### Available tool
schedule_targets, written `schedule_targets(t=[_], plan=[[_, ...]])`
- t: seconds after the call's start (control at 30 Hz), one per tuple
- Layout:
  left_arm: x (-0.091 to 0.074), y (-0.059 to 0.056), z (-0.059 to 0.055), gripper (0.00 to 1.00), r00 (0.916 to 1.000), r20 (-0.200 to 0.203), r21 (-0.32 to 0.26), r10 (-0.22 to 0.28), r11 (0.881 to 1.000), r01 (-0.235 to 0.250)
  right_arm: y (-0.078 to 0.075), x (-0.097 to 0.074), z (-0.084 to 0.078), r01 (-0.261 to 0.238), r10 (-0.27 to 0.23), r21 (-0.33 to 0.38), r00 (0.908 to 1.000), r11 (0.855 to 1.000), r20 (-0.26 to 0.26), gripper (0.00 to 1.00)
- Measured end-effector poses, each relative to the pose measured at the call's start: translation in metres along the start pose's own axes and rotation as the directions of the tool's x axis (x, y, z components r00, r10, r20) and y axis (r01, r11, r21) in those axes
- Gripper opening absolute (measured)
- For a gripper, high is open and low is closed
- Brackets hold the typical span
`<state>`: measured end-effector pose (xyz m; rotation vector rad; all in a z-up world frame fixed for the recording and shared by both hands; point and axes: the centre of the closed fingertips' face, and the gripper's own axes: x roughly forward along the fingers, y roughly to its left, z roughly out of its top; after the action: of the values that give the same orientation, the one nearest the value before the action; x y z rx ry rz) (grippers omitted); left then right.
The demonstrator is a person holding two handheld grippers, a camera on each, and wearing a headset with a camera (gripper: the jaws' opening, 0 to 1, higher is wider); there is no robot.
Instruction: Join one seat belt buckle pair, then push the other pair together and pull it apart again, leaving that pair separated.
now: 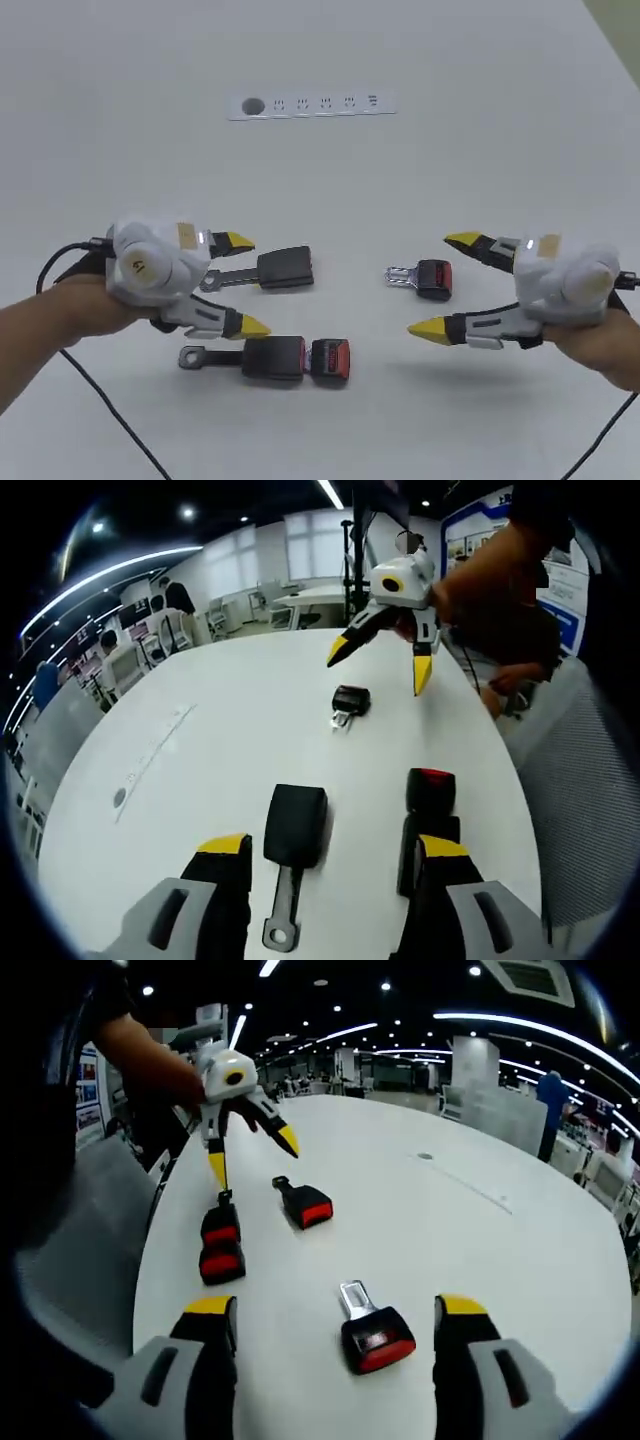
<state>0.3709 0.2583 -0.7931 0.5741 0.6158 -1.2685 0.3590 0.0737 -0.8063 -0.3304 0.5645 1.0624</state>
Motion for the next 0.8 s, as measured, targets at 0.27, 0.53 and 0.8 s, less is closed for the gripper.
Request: schedule_targets(t=[0.27,0.53,0.8], plan=[[0.019,0.019,-0.004,0.67,0.9999,-0.014,-0.036,-0.009,0.999,0.009,-0.009,0.006,-0.015,-0.069,0.07,0.011,0.9952,0.998,-0.069,0.82],[0.043,0.02,-0.016,0.66,0.9982,-0.029,-0.068,-0.052,0.996,0.05,-0.015,0.012,-0.034,-0.106,0.107,0.016,0.9864,0.994,-0.125,0.79],[0.054,0.018,-0.025,0.62,0.9956,-0.043,-0.094,-0.082,0.992,0.078,-0.013,0.014,-0.044,-0.143,0.144,0.014,0.977,0.99,-0.158,0.68]])
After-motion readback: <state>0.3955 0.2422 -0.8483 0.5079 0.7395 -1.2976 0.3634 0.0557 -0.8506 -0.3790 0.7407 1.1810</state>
